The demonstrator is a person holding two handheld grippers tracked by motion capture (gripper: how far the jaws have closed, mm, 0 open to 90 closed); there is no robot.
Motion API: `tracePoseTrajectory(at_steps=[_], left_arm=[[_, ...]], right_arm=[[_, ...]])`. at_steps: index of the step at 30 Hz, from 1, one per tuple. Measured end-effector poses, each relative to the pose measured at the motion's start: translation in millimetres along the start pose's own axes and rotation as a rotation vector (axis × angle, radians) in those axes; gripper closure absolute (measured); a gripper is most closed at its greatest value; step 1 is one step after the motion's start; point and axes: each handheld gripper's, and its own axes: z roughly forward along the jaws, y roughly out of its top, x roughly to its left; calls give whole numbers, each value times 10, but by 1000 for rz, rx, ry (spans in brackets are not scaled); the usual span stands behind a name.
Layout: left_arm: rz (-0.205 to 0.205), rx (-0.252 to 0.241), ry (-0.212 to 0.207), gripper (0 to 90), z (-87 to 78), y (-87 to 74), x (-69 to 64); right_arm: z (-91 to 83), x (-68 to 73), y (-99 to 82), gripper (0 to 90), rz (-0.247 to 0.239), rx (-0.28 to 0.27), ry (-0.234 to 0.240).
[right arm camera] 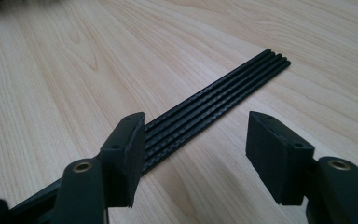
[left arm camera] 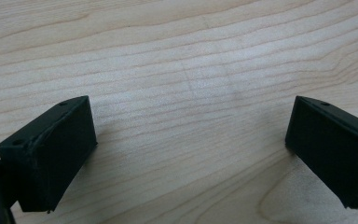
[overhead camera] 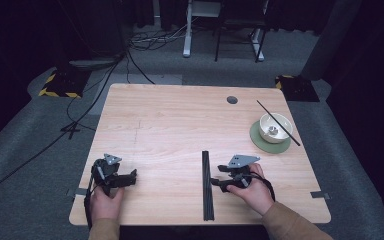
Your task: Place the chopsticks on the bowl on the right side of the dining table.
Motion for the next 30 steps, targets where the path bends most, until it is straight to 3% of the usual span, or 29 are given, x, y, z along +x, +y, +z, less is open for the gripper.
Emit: tracePoseTrajectory(at_steps=[14,30], left_arm=[[0,0,0,19,0,0,0],[-1,1,0,19,-1,0,-1]], right_arm=[[97,57,-97,385,-7,21,2],[86,35,-131,386,5,27,0]])
